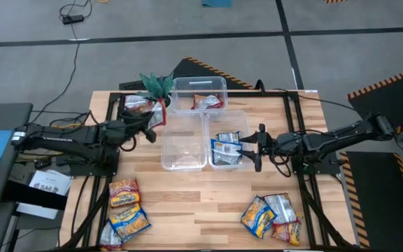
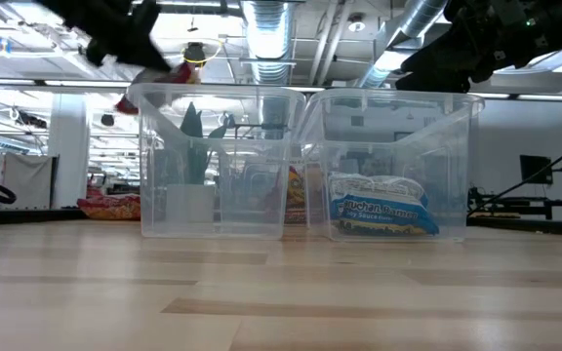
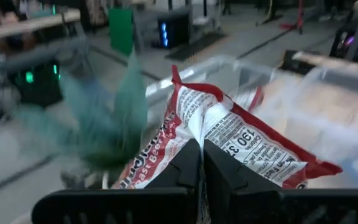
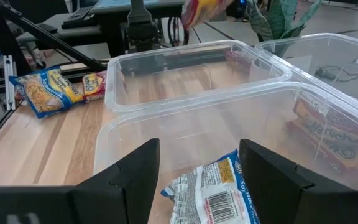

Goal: Sort Maruchan noodles
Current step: Put the red noodle pack into the top transparent bin, then put the blue noodle pack into the bottom right transparent bin

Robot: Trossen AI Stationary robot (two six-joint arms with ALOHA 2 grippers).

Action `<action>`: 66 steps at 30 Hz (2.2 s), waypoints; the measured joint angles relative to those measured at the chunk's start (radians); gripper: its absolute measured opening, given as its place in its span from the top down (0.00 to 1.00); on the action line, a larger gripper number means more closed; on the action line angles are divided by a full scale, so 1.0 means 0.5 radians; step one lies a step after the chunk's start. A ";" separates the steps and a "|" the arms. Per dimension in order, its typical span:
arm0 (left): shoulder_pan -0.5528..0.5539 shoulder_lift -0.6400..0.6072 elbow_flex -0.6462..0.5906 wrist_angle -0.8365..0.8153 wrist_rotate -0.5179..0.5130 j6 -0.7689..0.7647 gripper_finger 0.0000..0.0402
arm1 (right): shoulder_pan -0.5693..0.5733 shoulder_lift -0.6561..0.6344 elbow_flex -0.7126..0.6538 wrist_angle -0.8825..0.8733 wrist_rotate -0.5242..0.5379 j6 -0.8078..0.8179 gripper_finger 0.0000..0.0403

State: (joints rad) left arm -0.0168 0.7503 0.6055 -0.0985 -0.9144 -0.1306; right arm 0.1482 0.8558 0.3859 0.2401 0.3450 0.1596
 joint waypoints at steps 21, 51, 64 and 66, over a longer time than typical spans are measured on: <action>0.673 1.566 1.303 0.063 0.501 0.524 1.00 | 0.000 0.000 0.000 0.002 0.000 -0.008 0.39; 0.297 1.127 1.265 -0.710 0.519 0.085 0.66 | 0.000 -0.001 0.000 -0.030 0.000 -0.006 0.39; -0.366 0.265 -0.456 1.196 0.706 0.332 0.66 | 0.000 -0.001 -0.001 -0.005 0.000 0.000 0.39; -0.389 0.213 -0.610 1.459 0.706 0.358 0.66 | 0.000 -0.001 -0.001 0.020 0.000 -0.001 0.39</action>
State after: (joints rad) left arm -0.2112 0.8567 0.3003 0.6310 -0.5613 0.0485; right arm 0.1482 0.8555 0.3855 0.2502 0.3450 0.1590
